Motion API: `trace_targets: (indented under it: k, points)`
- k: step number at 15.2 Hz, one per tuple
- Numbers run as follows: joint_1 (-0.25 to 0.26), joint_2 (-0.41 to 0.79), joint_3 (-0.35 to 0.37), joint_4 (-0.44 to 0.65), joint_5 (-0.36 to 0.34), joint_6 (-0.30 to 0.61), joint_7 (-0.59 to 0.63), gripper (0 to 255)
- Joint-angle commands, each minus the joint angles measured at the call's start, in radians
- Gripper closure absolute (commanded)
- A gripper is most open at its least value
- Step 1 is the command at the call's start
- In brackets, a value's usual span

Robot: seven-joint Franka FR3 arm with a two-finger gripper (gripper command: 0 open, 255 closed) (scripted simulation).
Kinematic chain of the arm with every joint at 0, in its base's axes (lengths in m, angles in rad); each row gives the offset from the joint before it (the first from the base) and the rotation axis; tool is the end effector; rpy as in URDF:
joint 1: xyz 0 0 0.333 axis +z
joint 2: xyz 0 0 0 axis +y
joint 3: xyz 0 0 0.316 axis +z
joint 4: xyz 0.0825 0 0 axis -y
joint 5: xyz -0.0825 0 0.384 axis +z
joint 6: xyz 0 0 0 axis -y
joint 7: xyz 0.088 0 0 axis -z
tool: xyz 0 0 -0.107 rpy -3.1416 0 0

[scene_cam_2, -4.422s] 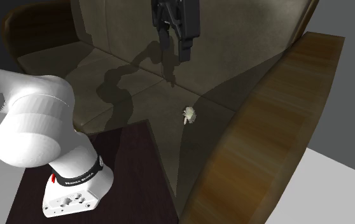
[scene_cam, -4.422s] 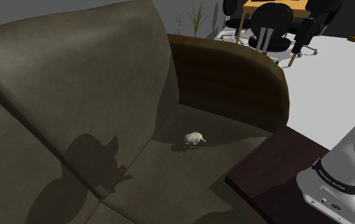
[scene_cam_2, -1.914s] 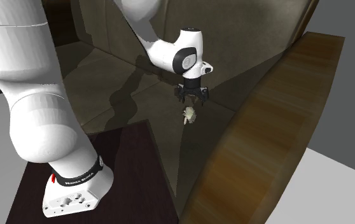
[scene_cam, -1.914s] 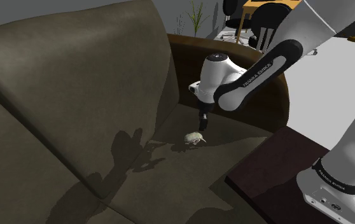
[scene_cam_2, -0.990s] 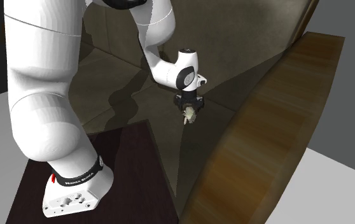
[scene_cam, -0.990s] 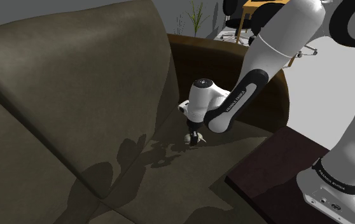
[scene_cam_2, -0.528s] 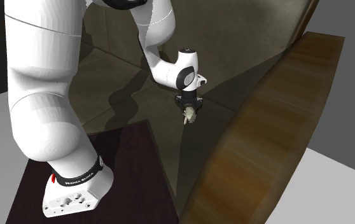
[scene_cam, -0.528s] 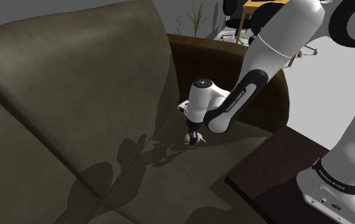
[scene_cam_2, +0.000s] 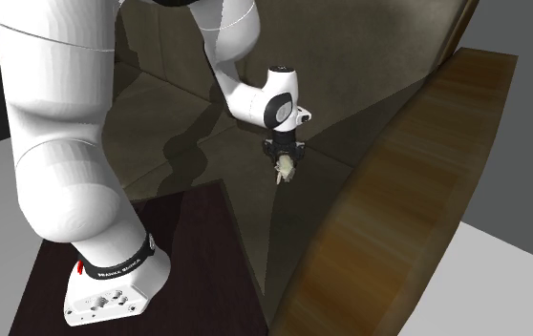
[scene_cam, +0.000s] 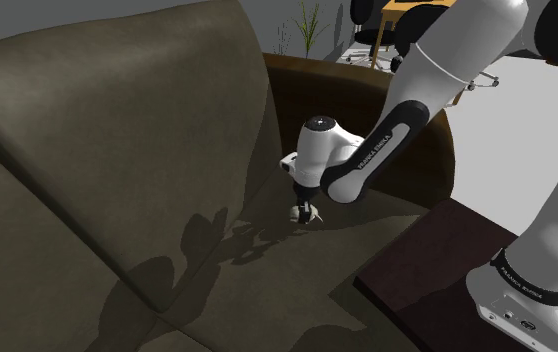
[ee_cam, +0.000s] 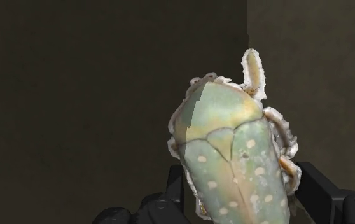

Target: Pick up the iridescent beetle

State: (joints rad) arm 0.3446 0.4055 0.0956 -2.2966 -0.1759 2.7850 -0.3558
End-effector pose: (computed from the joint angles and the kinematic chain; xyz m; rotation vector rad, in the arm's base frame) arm 0.4797 0.2365 0.1801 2.7675 1.4213 0.1376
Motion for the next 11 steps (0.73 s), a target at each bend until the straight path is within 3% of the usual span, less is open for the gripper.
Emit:
trace_targets:
  k: [1, 11]
  points:
    - [-0.005, -0.029, 0.008, -0.006, 0.008, -0.023, -0.006, 255]
    - [-0.025, -0.144, 0.035, -0.015, 0.05, -0.128, -0.039, 255]
